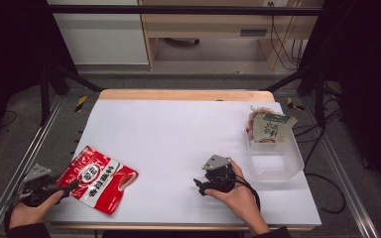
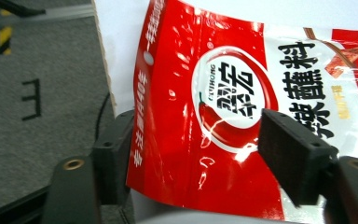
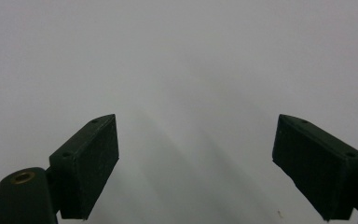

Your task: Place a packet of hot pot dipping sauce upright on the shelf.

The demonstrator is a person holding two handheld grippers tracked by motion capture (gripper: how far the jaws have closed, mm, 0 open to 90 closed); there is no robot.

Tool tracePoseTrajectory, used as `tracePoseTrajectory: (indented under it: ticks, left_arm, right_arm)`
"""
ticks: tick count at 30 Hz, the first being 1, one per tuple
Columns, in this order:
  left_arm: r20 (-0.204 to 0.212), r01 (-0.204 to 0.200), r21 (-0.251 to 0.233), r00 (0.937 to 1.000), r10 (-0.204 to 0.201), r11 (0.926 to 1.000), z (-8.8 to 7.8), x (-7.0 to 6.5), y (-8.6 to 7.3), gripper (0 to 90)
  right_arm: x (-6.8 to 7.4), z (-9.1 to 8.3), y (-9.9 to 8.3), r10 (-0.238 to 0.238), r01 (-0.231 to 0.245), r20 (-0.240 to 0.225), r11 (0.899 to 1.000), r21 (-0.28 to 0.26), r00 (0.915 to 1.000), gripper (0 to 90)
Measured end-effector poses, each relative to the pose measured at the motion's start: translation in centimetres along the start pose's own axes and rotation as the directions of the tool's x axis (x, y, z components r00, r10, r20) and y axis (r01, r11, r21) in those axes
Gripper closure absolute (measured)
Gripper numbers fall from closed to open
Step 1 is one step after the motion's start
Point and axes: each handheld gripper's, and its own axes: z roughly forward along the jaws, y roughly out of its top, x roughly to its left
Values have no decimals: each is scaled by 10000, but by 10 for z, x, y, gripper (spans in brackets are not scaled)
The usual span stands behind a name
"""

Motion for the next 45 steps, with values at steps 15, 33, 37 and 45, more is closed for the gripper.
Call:
tracePoseTrajectory:
  ticks: [15,33,37,45]
  left_arm:
    - [-95,-150,-7,9998,150,9999,-2,-3,4,759]
    - [21,-1722,-586,9850,1726,9833,-4,-35,49,900]
    - [213,-2230,-671,9742,2248,9725,-5,-43,68,900]
    - [600,-3324,-840,9393,3377,9394,-10,-67,99,900]
  right_arm:
    - [1,2,0,-116,116,-7,9999,56,9999,151]
    - [2,1,4,-365,365,15,9993,70,9993,157]
    - [3,-1,11,-624,624,-56,9980,86,9980,157]
    - [-1,-8,28,-846,846,1,9964,48,9964,168]
